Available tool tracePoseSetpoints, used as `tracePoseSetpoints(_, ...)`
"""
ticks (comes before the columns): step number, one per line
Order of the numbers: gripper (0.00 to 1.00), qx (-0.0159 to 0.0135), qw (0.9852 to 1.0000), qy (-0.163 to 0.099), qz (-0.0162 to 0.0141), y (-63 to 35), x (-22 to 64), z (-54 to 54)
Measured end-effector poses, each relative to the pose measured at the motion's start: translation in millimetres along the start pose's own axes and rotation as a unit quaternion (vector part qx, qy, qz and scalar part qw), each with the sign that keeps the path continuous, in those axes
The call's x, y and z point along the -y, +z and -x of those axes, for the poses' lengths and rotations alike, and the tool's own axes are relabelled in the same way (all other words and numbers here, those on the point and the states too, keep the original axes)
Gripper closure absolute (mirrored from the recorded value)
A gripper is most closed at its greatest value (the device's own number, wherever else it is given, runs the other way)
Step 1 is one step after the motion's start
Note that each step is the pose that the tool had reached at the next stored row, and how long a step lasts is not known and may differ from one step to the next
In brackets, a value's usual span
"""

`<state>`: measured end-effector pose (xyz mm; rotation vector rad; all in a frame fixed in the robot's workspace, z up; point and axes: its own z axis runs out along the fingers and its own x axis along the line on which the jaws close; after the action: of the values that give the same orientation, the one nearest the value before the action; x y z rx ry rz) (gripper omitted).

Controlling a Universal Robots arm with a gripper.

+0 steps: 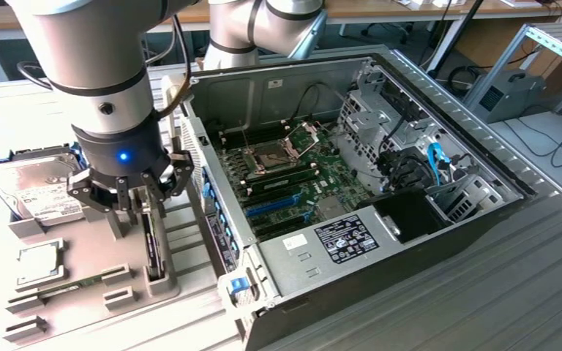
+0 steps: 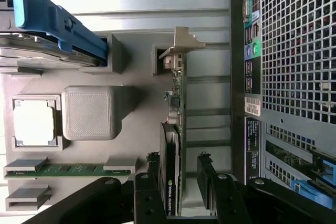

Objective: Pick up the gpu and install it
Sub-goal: 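Pick up the gpu and move the gpu toward the slot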

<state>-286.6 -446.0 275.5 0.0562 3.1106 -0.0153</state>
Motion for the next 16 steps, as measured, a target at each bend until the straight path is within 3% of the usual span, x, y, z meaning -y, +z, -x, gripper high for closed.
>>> tracePoseSetpoints(16, 0.58, 0.0, 1.0, 0.0, 0.0, 17.9, -6.8, -4.5)
